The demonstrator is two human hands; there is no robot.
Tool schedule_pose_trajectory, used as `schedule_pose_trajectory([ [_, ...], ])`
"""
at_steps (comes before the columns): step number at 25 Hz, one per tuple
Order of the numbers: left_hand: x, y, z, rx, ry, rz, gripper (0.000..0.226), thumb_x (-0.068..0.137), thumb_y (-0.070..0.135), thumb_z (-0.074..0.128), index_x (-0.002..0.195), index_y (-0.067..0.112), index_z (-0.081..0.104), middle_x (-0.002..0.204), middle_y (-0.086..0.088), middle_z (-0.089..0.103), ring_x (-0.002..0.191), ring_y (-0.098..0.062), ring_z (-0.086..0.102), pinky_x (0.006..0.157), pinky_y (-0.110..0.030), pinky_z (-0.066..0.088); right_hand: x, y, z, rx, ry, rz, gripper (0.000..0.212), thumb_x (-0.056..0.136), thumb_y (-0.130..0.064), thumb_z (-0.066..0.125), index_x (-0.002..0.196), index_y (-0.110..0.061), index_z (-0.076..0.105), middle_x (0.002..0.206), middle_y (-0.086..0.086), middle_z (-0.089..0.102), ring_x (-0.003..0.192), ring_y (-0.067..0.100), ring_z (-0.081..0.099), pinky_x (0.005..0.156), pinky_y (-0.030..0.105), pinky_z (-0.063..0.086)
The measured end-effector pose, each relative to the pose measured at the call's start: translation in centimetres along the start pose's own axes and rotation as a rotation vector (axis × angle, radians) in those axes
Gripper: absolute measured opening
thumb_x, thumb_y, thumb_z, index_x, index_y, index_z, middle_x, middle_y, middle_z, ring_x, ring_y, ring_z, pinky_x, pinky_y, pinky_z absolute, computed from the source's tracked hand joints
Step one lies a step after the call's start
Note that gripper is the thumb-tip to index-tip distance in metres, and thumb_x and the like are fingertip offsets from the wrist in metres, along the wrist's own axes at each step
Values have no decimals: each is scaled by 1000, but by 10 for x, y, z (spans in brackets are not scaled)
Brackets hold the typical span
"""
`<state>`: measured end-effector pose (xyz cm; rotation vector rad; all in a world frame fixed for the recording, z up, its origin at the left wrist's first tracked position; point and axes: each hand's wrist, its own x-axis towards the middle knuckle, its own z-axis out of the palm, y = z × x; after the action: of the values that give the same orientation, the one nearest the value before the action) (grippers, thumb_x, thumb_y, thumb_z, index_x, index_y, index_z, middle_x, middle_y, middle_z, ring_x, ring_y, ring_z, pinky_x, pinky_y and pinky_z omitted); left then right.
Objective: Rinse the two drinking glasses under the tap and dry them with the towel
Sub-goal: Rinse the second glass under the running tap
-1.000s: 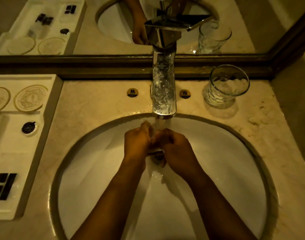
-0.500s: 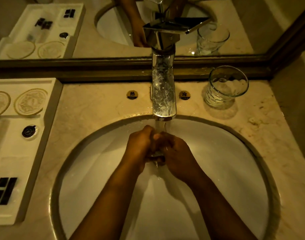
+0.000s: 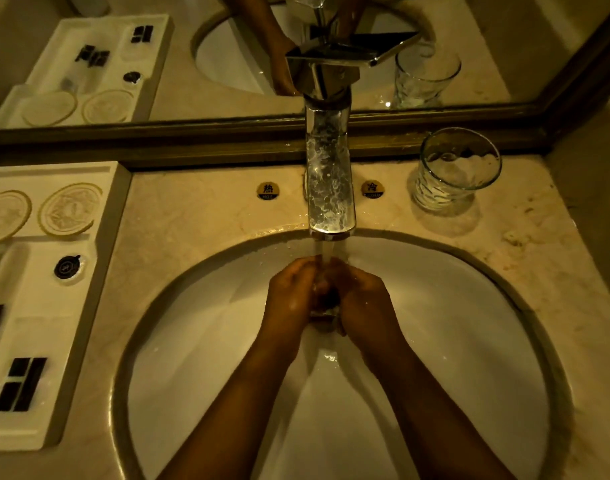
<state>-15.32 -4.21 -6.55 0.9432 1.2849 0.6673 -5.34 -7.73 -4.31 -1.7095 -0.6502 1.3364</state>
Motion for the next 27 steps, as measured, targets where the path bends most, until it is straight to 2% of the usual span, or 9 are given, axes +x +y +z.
schedule_pose_trajectory([
  [3, 5, 26, 0, -21, -41, -337, 31, 98, 23, 46, 81, 11, 69, 55, -5, 61, 49, -18, 60, 50, -26, 49, -7, 7, -3, -182, -56, -165, 33, 99, -39, 48, 84, -21, 73, 77, 3, 74, 69, 21, 71, 65, 39, 61],
  [7, 2, 31, 12, 36, 156, -154, 19, 98, 17, 52, 91, 15, 69, 85, -9, 72, 74, -23, 68, 59, -30, 55, -3, -2, -5, -14, 70, -114, 36, 99, -34, 51, 79, -15, 73, 71, 4, 73, 63, 17, 71, 49, 26, 55],
  [10, -13, 21, 18, -60, 57, 42, 20, 100, 26, 54, 108, 21, 72, 98, 3, 77, 89, -10, 73, 65, -18, 55, 3, -3, -5, 227, 180, 137, 47, 98, -45, 50, 63, -16, 62, 56, 1, 65, 46, 10, 58, 40, 22, 40],
  [14, -7, 16, 6, -102, -107, 157, 24, 98, 14, 56, 115, 18, 71, 107, 2, 78, 98, -13, 74, 77, -23, 59, 10, 20, -5, 858, -19, 457, 36, 94, -48, 54, 93, -14, 64, 73, 4, 58, 47, 11, 47, 31, 17, 27],
  [16, -3, 13, 4, -70, -164, 174, 25, 98, 7, 55, 116, 19, 68, 106, 6, 78, 98, -11, 73, 81, -25, 59, 14, 30, -5, 1015, -39, 484, 32, 97, -43, 50, 91, -14, 62, 74, 3, 55, 43, 9, 51, 28, 15, 27],
  [19, -13, 21, 15, 44, -105, 143, 17, 102, 13, 51, 110, 9, 66, 81, 13, 76, 75, 4, 71, 64, -11, 53, 9, 34, 0, 948, 47, 398, 36, 98, -42, 50, 75, -15, 56, 64, 2, 55, 41, 10, 51, 31, 16, 29],
  [21, -5, 25, 18, 111, -44, 38, 22, 100, 13, 52, 105, 3, 71, 90, 1, 78, 84, -5, 73, 76, -23, 58, 0, 31, 4, 784, 135, 311, 41, 99, -44, 48, 72, -14, 55, 56, 2, 57, 38, 10, 48, 33, 18, 29],
  [24, 8, 38, 10, -47, -38, -280, 27, 94, 27, 57, 91, 15, 81, 99, -8, 80, 100, -30, 73, 97, -48, 54, -11, 21, 9, 438, 276, 159, 48, 99, -47, 45, 71, -11, 60, 58, 7, 61, 40, 13, 48, 40, 23, 34],
  [27, 0, 36, 20, -94, 60, -179, 25, 87, 36, 63, 93, 19, 80, 95, -5, 80, 95, -27, 73, 89, -45, 57, -7, 14, 9, 373, 321, 67, 50, 99, -48, 45, 66, -12, 58, 60, 11, 61, 46, 20, 53, 43, 26, 39],
])
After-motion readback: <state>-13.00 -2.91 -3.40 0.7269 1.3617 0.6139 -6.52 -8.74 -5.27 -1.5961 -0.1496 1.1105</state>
